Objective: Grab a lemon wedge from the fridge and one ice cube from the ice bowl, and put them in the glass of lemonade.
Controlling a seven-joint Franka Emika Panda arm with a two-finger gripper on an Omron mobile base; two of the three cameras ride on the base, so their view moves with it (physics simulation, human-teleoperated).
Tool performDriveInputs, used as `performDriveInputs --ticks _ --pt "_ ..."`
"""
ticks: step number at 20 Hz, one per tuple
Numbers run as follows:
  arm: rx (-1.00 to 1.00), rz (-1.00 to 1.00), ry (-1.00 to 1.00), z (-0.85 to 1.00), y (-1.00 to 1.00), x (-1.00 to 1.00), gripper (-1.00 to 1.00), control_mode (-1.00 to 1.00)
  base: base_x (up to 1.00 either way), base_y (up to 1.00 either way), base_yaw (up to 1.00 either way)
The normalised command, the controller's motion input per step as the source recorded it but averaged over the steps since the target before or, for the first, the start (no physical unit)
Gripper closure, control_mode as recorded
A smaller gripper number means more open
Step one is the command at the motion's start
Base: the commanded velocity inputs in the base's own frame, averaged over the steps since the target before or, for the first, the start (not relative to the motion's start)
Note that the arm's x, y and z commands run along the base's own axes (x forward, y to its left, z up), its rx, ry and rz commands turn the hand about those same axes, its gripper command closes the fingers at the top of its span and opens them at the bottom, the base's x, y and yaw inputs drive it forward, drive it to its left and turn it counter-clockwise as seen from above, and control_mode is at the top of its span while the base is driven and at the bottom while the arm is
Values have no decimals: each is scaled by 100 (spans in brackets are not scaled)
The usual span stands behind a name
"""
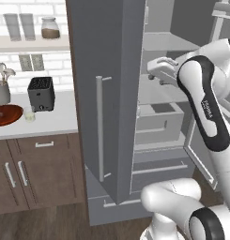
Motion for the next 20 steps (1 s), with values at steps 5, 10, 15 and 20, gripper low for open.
performDriveInputs --ticks 5,10,15,20 --pt "19 21 27 0 6 13 -100 -100 0 0 0" --pt "13 10 3 0 -36 0 -100 -100 0 0 0" --pt "1 0 0 -2 30 45 -100 -100 0 0 0" --pt "0 0 0 -12 61 44 -100 -100 0 0 0"
